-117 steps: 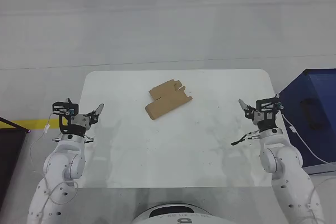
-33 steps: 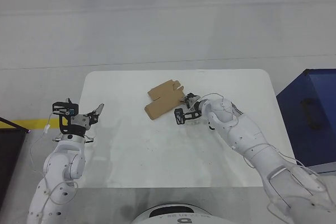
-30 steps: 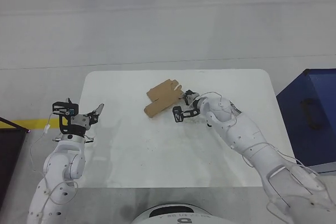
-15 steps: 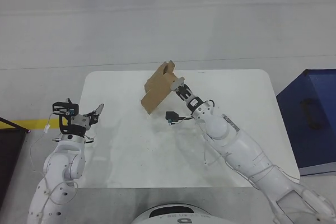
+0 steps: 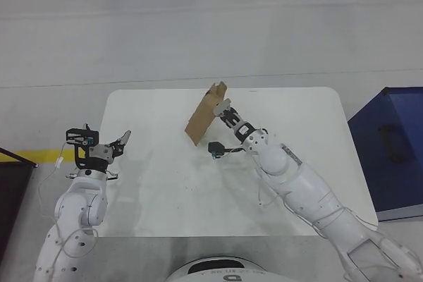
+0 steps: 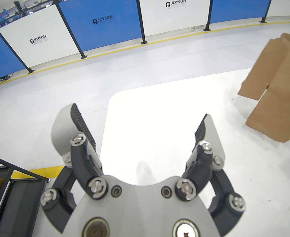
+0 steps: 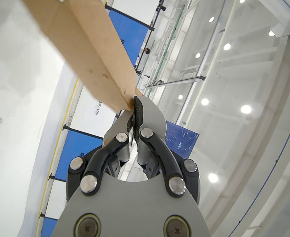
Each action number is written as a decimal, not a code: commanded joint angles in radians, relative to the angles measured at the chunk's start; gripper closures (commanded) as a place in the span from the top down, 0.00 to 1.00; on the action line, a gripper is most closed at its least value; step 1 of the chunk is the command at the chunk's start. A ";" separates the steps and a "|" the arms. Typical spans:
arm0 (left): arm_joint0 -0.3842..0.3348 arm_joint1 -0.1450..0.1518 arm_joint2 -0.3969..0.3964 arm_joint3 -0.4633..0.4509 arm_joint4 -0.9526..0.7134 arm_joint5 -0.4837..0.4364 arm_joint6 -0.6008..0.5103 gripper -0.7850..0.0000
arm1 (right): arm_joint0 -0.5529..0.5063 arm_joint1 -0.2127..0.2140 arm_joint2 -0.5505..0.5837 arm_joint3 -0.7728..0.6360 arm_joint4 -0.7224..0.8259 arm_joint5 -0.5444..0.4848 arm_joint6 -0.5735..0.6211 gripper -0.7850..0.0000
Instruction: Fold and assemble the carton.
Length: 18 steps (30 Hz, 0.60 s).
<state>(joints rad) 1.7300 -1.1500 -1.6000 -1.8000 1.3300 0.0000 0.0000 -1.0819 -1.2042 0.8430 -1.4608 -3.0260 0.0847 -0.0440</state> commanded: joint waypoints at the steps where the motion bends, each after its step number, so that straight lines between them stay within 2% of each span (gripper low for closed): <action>1: 0.000 0.000 0.000 0.000 0.000 0.000 0.000 1.00 | -0.020 0.014 0.053 -0.042 0.101 0.147 -0.145 0.00; 6: 0.000 0.000 0.000 0.000 0.000 0.000 0.000 1.00 | -0.064 0.057 0.201 -0.159 0.110 0.189 -0.343 0.00; 9: 0.000 0.000 0.000 0.000 0.000 0.000 0.000 1.00 | -0.103 0.080 0.275 -0.255 0.076 0.152 -0.442 0.00; 12: 0.000 0.000 0.000 0.000 0.000 0.000 0.000 1.00 | -0.144 0.102 0.343 -0.358 -0.031 0.118 -0.516 0.00; 15: 0.000 0.000 0.000 0.000 0.000 0.000 0.000 1.00 | -0.177 0.127 0.407 -0.436 -0.046 0.147 -0.607 0.00; 18: 0.000 0.000 0.000 0.000 0.000 0.000 0.000 1.00 | -0.193 0.168 0.476 -0.486 -0.046 0.178 -0.679 0.00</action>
<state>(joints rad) 1.7300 -1.1500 -1.6000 -1.8000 1.3300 0.0000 0.0000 -1.2700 -1.0525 1.2923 -1.9293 -3.0724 0.2524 -0.7021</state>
